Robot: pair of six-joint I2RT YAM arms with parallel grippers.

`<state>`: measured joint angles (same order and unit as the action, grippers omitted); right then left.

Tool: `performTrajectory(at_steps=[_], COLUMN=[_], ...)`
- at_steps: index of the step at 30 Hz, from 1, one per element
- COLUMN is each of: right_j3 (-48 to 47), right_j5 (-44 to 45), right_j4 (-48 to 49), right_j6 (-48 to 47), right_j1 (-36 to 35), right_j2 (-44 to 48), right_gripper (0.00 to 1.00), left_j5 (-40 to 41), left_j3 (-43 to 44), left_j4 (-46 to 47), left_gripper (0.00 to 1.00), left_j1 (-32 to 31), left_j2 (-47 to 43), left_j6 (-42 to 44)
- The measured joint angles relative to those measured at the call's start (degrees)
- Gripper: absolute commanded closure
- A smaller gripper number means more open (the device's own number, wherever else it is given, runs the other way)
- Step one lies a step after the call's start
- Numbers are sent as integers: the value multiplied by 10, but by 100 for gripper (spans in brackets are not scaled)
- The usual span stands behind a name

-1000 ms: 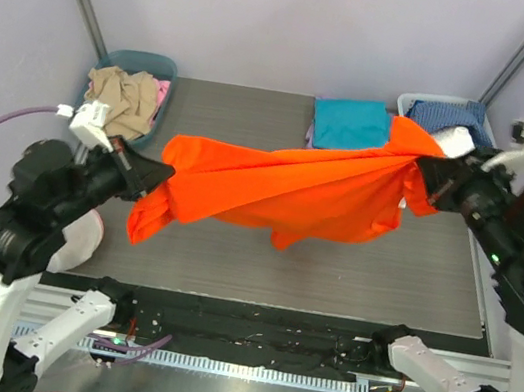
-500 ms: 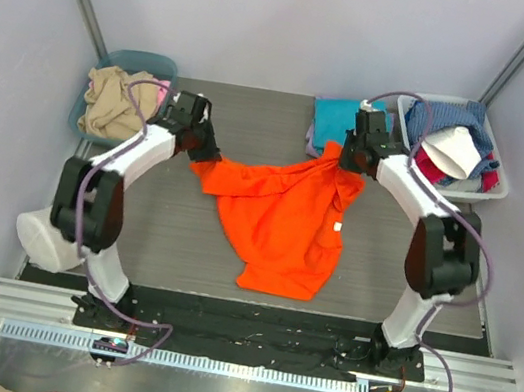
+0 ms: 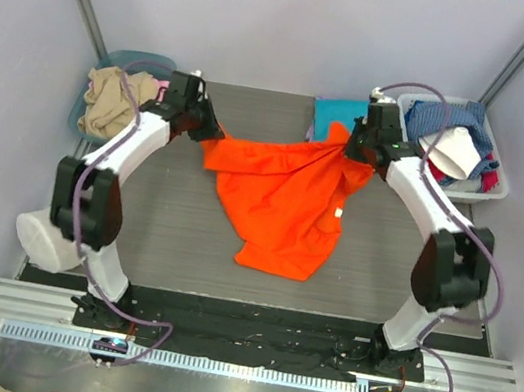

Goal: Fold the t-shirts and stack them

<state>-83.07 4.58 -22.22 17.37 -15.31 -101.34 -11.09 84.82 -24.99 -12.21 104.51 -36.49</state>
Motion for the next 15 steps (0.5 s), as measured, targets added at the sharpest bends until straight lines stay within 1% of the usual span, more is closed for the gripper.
performTrajectory(at_steps=[4, 9, 12, 15], right_j3=[-2, -37, -46, -62], right_j5=[-16, -39, -60, -87], right_j4=[-45, -98, -136, -191], right_j6=[-2, -6, -8, -10], right_j1=[0, 0, -1, -1], right_j2=[137, 302, 377, 429], right_gripper=[99, 99, 99, 99], left_j5=[-1, 0, 1, -1], left_j3=[-21, -22, -22, -23], left_j4=[-34, -85, -134, -186], left_gripper=[100, 100, 100, 100], left_j1=[-18, -37, -36, -36], left_j2=[-167, -384, -479, -546], left_j6=[11, 23, 24, 20])
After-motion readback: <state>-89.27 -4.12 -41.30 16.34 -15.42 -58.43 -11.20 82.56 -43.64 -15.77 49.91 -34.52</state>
